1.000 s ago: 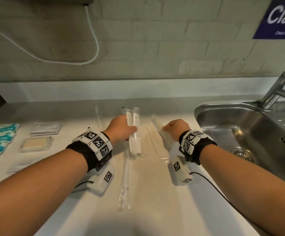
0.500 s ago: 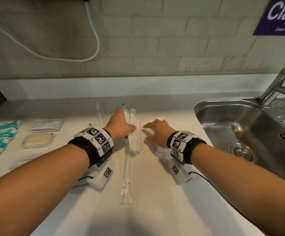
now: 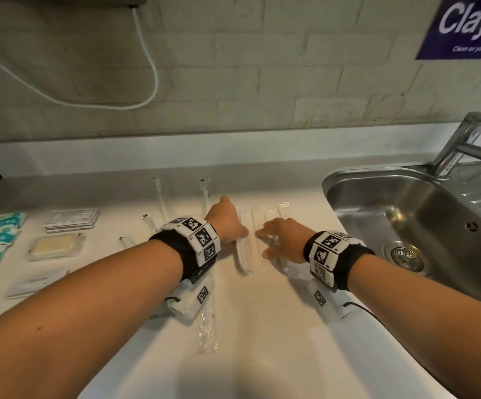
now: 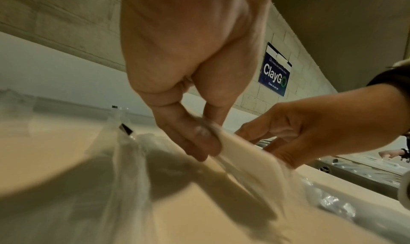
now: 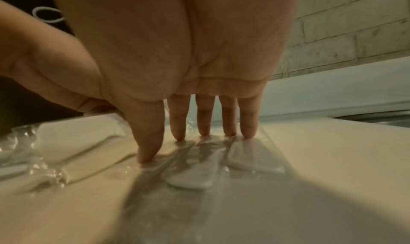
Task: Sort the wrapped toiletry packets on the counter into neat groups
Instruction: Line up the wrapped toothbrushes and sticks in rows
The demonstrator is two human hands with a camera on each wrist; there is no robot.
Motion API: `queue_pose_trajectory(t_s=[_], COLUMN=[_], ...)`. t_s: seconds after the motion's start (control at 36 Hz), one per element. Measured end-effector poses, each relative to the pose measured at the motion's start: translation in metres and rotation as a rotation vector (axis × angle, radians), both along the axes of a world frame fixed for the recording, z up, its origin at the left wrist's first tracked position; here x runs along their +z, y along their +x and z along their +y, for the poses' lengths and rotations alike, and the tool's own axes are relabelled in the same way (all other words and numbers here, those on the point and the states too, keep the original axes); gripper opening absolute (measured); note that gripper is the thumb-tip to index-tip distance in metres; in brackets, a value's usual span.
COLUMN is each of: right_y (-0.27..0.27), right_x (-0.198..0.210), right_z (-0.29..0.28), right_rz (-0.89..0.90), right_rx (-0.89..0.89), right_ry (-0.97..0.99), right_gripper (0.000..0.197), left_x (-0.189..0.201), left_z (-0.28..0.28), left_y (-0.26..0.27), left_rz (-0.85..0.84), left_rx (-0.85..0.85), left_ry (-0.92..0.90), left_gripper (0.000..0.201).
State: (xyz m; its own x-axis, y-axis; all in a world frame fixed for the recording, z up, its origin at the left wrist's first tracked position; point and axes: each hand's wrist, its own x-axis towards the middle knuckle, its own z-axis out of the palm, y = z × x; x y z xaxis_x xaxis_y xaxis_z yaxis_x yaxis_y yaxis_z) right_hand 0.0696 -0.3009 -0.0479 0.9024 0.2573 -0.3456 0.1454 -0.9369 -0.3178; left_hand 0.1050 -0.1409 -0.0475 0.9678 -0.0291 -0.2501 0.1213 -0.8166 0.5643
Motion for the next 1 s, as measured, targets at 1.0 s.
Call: queue_pose_trajectory(t_s=[1.0], right_y=[0.004], right_x=[-0.002], right_z=[0.011], right_rz=[-0.126], right_rx=[0.186], right_ry=[-0.142], right_gripper=[0.068], left_x=[0.006], left_z=[0.011], left_y=[-0.004], left_rz=[0.053], left_rx=[-0.017], left_ry=[-0.069], left_gripper=[0.086])
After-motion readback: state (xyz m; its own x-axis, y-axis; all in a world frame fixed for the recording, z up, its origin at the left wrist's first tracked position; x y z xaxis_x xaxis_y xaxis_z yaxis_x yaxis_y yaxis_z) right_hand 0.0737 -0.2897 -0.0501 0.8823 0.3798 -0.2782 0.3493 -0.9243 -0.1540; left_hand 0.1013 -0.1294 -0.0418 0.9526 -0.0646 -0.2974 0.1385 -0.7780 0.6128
